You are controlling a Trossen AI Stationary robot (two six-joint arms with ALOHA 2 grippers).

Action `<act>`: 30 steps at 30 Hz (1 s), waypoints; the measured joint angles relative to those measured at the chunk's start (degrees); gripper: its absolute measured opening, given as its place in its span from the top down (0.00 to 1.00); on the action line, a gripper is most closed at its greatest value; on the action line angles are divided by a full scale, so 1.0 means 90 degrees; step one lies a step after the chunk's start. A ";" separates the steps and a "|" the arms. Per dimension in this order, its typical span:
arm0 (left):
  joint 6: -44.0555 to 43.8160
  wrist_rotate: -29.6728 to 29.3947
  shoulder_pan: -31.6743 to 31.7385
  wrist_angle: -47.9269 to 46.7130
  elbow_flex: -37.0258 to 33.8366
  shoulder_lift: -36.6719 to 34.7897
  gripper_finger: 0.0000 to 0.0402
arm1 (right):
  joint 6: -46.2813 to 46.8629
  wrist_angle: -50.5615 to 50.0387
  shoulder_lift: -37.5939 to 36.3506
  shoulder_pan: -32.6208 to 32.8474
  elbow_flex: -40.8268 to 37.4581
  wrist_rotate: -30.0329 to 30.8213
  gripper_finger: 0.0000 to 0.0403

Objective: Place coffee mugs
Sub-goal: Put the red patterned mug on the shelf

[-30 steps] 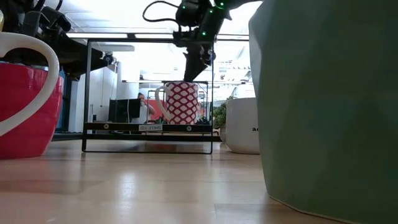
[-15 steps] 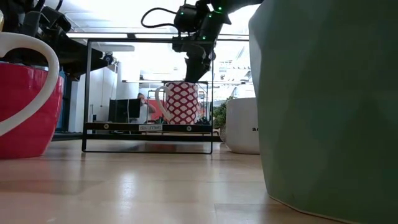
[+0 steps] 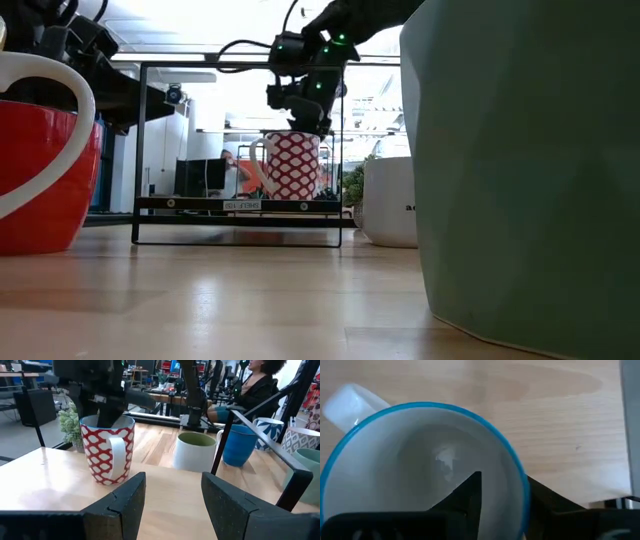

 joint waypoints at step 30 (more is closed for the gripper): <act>0.0000 -0.0005 0.0000 -0.0005 0.0000 0.0056 0.54 | 0.1150 0.0667 0.0048 0.0000 0.0002 -0.0011 0.99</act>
